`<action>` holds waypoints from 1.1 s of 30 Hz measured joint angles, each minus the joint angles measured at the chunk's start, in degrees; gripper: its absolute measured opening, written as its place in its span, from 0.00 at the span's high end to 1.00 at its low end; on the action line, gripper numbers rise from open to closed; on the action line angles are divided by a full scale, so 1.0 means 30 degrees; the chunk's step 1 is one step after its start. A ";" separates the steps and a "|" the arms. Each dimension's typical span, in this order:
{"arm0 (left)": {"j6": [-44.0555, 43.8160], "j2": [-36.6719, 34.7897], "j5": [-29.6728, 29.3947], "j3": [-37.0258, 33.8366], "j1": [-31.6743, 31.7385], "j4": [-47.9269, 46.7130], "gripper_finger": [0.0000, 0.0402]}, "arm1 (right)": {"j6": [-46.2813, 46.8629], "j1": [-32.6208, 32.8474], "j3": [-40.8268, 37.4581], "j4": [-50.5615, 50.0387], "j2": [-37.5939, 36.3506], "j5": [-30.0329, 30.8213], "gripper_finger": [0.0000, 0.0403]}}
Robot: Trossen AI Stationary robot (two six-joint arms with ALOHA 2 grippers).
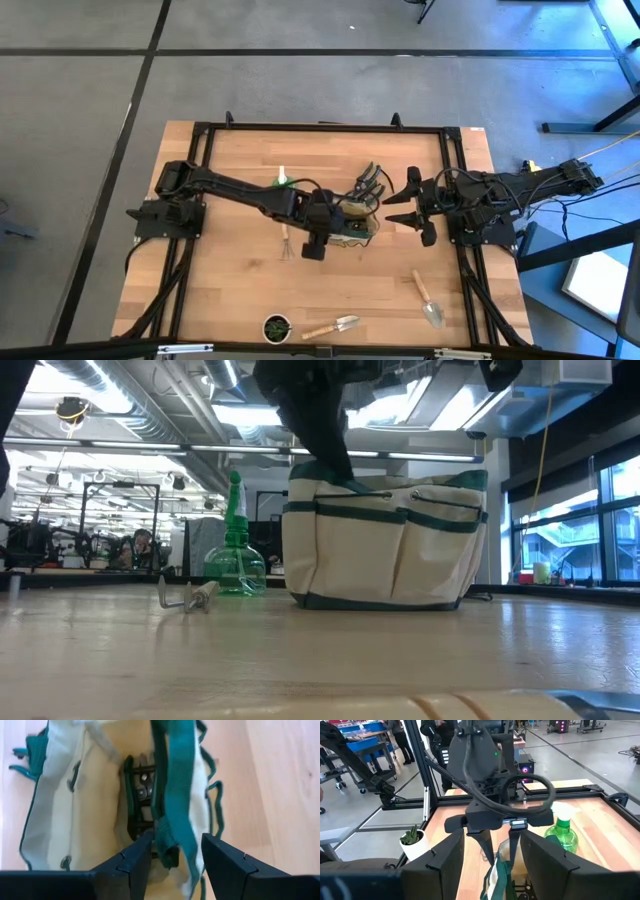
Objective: Pick & Place Garden tools in Gardening bag
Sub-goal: Adjust the green gardening bag
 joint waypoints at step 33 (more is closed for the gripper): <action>-0.1193 0.0132 0.1358 -0.0051 -0.0531 -0.0472 0.99 | 0.0091 -0.0015 0.0000 -0.0033 0.0284 0.0867 0.52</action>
